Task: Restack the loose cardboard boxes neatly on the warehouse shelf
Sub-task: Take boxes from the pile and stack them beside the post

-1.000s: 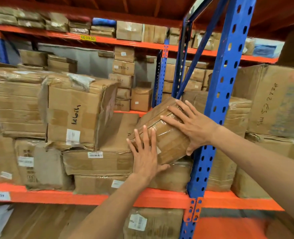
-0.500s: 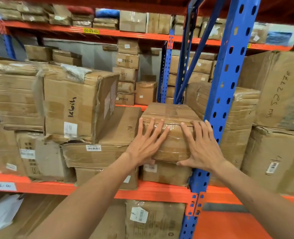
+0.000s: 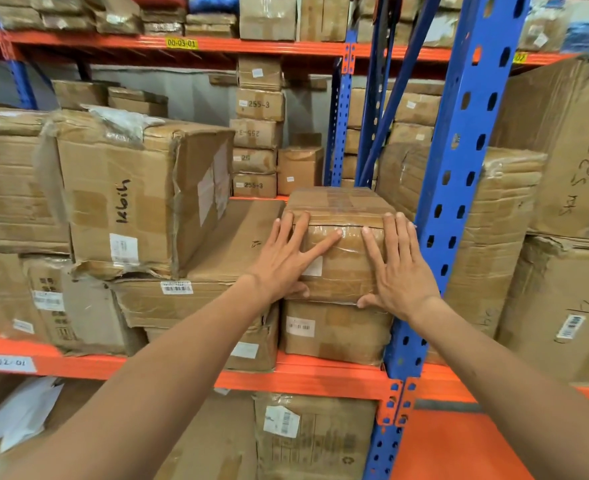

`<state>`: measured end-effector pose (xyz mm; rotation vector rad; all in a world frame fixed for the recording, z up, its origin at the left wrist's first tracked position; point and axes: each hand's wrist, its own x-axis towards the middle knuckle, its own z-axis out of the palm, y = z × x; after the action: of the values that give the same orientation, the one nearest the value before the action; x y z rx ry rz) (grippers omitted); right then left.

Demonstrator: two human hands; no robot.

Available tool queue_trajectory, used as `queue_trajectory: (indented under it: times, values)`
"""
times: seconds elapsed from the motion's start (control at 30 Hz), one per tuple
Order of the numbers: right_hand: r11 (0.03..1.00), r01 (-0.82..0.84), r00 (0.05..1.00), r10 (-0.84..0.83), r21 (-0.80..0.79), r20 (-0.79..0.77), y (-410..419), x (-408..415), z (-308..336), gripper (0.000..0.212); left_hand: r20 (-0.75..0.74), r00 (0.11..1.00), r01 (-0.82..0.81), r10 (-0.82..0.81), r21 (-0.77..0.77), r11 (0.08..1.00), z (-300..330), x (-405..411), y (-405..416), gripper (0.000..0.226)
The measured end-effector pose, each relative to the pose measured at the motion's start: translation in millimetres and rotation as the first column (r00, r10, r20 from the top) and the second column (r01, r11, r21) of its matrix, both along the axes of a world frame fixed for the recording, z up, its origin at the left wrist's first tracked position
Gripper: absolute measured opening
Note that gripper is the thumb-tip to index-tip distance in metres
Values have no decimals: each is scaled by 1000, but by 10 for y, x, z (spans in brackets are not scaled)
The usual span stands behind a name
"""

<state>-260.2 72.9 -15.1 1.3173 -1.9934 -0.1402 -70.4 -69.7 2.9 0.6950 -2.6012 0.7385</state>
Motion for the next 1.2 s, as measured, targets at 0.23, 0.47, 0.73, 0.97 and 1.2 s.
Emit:
queue_trajectory:
  times: [0.23,0.47,0.73,0.97,1.2]
  values:
    - [1000,-2,1000,2,0,15,-31,-23,-52,140,-12,1000,-8,8,-16,1000,-117,-25,-12,137]
    - [1000,10,995,-11,6,94,56,108,-30,136,77,997,-31,22,130,991,-4,48,145,130]
    - [976,-215,974,212,23,79,2,399,630,114,-205,978,42,-43,-9,999,296,755,234,108]
    - [879,-465,874,474,-101,104,-645,1263,1729,117,-729,676,-115,108,40,993,712,1687,146,124]
    - [838,-543,836,533,54,133,-1227,2396,2204,122,-721,522,-46,455,509,860,551,2336,-210,150]
